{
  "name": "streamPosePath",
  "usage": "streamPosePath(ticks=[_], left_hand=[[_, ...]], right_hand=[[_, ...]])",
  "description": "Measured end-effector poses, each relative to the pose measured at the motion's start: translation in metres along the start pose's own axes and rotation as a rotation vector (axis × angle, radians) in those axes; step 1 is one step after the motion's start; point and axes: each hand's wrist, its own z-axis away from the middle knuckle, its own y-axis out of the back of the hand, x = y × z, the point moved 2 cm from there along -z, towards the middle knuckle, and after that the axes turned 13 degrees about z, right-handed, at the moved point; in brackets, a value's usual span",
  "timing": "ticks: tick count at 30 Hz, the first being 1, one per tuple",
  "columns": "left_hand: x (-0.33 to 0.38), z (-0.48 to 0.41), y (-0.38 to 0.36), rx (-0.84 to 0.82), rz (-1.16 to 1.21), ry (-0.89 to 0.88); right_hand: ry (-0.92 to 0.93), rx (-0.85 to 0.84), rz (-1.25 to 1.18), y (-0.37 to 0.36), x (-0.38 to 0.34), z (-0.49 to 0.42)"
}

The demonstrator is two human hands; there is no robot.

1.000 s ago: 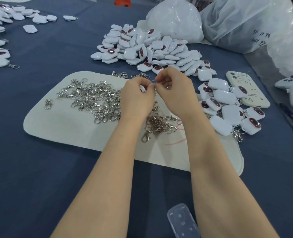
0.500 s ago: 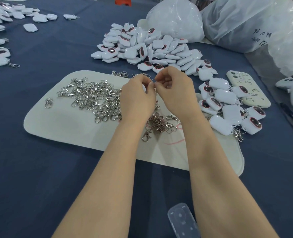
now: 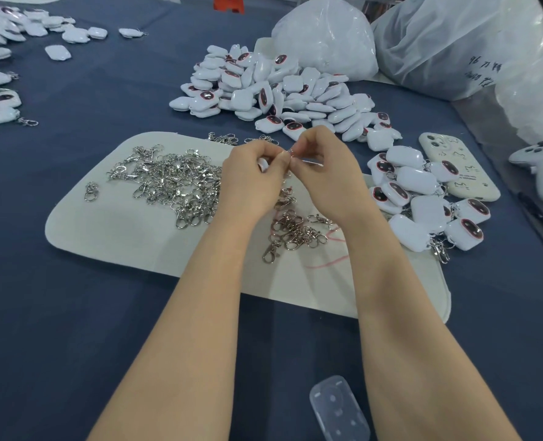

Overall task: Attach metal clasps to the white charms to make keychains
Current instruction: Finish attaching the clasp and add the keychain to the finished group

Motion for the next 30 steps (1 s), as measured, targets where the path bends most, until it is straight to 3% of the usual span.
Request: streamPosePath(ticks=[8, 15, 30], left_hand=[[0.0030, 0.0018, -0.0028, -0.016, 0.017, -0.048], [-0.0009, 0.0030, -0.0060, 0.067, -0.161, -0.093], [-0.0022, -0.0001, -0.0018, 0.038, 0.055, 0.035]], right_hand=[[-0.139, 0.007, -0.163, -0.0009, 0.0003, 0.0020], [-0.133, -0.019, -0.005, -0.0006, 0.0006, -0.0010], [-0.054, 0.016, 0.076, -0.0072, -0.0015, 0.0006]])
